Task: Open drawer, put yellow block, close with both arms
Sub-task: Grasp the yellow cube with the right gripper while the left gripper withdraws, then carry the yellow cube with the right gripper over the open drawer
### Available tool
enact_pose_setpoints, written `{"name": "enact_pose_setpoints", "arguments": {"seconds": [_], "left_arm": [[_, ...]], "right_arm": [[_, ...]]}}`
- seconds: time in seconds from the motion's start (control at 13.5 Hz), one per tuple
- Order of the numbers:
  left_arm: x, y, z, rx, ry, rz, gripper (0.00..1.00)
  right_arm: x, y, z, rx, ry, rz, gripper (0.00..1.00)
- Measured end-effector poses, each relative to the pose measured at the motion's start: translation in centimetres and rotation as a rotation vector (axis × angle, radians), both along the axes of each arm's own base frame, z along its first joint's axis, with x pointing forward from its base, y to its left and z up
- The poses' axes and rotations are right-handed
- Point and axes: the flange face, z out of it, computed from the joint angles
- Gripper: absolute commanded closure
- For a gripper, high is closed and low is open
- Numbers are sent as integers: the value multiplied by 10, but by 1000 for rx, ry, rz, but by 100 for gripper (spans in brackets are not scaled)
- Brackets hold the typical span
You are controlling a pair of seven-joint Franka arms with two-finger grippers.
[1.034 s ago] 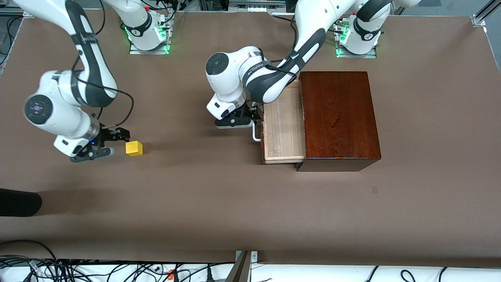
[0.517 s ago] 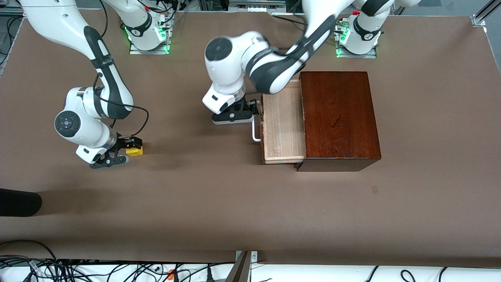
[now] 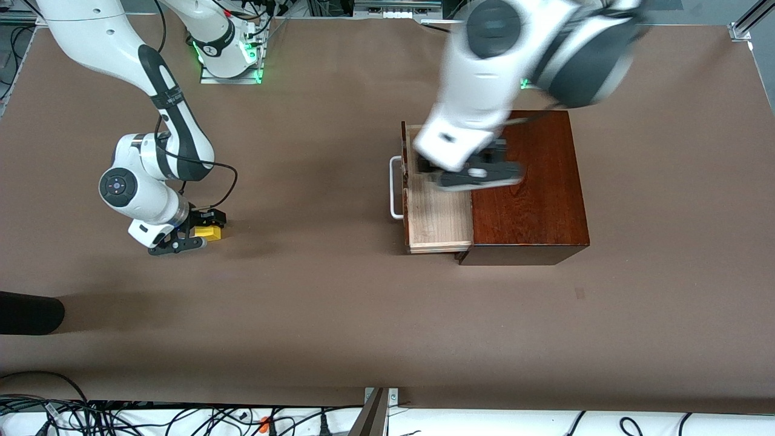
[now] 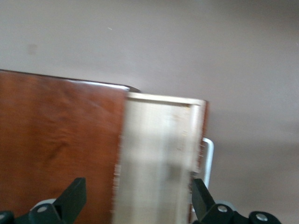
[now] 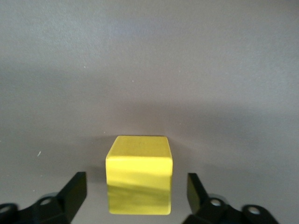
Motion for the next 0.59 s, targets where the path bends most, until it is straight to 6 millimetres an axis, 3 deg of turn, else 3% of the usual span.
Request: {"name": "enact_pose_setpoints", "arguments": {"seconds": [0.15, 0.22, 0.44, 0.59], "left_arm": [[12, 50, 13, -7, 13, 15, 0], [17, 69, 15, -8, 17, 18, 0], [29, 120, 16, -6, 55, -20, 0], [38, 161, 18, -13, 76, -66, 0]], "right_arm": [[-3, 0, -3, 0, 2, 0, 88], [-3, 0, -4, 0, 2, 0, 96], [-1, 2, 0, 2, -5, 8, 100], [9, 27, 20, 19, 7, 56, 100]]}}
